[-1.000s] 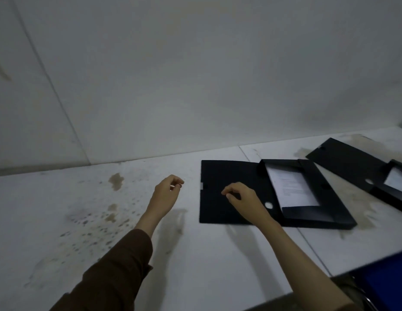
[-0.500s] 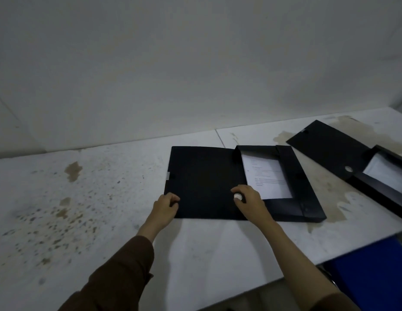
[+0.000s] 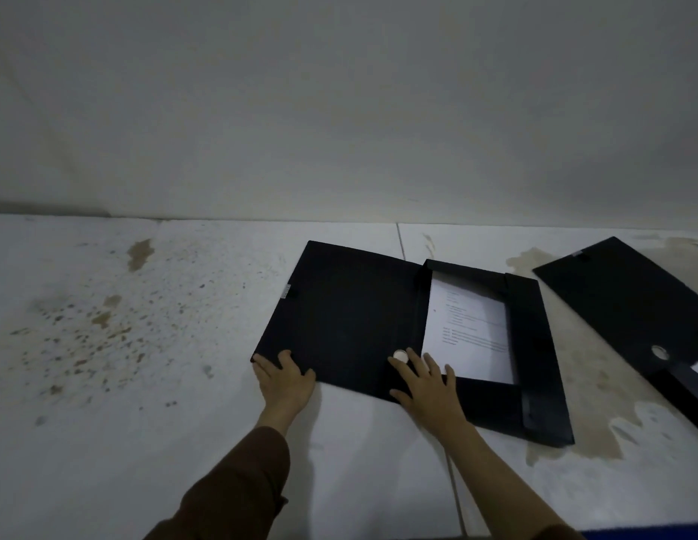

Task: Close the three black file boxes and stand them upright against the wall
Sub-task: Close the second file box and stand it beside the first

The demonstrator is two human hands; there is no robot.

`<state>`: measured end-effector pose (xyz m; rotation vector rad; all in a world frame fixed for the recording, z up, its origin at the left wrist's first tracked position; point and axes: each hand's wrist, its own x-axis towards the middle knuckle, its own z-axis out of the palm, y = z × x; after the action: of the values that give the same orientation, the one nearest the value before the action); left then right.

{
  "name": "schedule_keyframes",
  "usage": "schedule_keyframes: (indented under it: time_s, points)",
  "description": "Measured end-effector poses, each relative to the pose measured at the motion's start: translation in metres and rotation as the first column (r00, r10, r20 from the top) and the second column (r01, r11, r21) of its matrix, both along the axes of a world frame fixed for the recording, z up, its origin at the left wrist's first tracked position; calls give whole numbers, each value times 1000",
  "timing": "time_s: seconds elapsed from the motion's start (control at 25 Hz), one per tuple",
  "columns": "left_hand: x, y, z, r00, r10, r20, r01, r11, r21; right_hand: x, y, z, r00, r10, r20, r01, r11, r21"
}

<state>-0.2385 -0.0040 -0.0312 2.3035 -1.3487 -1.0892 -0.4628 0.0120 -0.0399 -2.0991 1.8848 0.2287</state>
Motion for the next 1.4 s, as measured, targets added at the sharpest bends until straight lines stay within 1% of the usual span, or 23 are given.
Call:
schedule_keyframes:
  time_s: [0.12, 0.24, 0.32, 0.36, 0.4, 0.48, 0.56, 0.6, 0.64, 0.68, 0.72, 0.76, 0.84, 0.88, 0.96, 1.04, 1.12, 1.16, 1.24, 1.32, 1.4]
  points:
    - [-19, 4, 0, 993, 99, -71, -100, 995, -12, -8, -4, -8, 996, 84, 3, -84, 996, -10]
    - [-38, 6, 0, 950, 187, -251, -217, 972, -95, -15, -8, -11, 991, 131, 29, -131, 991, -9]
    - [-44, 6, 1, 903, 260, -340, -332, 928, -171, -14, -7, -13, 988, 155, 30, -154, 988, -27]
    - [-46, 5, 2, 861, 314, -399, -417, 887, -201, -15, -6, -14, 985, 168, 29, -167, 985, -36]
    - [-47, 4, 3, 797, 380, -470, -519, 828, -212, -15, -6, -14, 983, 181, 28, -179, 983, -44]
    - [-43, 3, 8, 629, 505, -592, -714, 675, -183, -16, -6, -15, 979, 205, 26, -203, 978, -51]
    - [-38, 2, 12, 473, 593, -651, -837, 533, -123, -18, -6, -15, 974, 226, 32, -224, 973, -54]
    - [-36, 2, 13, 412, 612, -675, -869, 486, -90, -19, -6, -15, 971, 237, 35, -235, 970, -54]
    - [-36, 2, 16, 368, 615, -697, -885, 462, -59, -19, -6, -15, 968, 250, 35, -248, 967, -53]
    - [-36, 3, 17, 347, 603, -718, -886, 461, -41, -19, -6, -15, 964, 263, 31, -261, 964, -52]
    - [-36, 3, 19, 352, 579, -736, -878, 476, -46, -19, -5, -16, 962, 271, 26, -270, 961, -54]
    - [-36, 2, 21, 381, 552, -742, -864, 499, -73, -19, -6, -17, 961, 274, 23, -273, 960, -58]
    - [-36, -2, 28, 479, 518, -709, -829, 532, -172, -18, -8, -16, 963, 269, 35, -267, 962, -53]
    - [-36, -5, 33, 516, 512, -687, -820, 526, -224, -16, -11, -14, 962, 267, 50, -265, 963, -52]
    - [-38, -10, 44, 542, 508, -670, -825, 473, -308, -10, -20, -8, 959, 272, 83, -267, 961, -67]
    - [-37, -12, 54, 531, 512, -675, -843, 399, -360, -1, -28, -1, 951, 294, 98, -286, 954, -89]
    - [-34, -12, 63, 542, 510, -668, -840, 364, -403, 5, -34, 5, 936, 326, 130, -318, 945, -80]
    - [-33, -12, 67, 574, 494, -653, -819, 371, -438, 7, -36, 8, 926, 334, 177, -328, 943, -65]
    - [-36, -9, 74, 670, 426, -608, -742, 411, -530, 8, -39, 15, 881, 302, 364, -304, 951, -53]
    - [-45, -3, 80, 767, 339, -544, -640, 455, -619, 6, -42, 27, 767, 209, 607, -205, 976, -77]
    - [-57, 3, 86, 861, 207, -464, -501, 494, -711, 0, -46, 47, 628, 77, 774, -64, 997, -47]
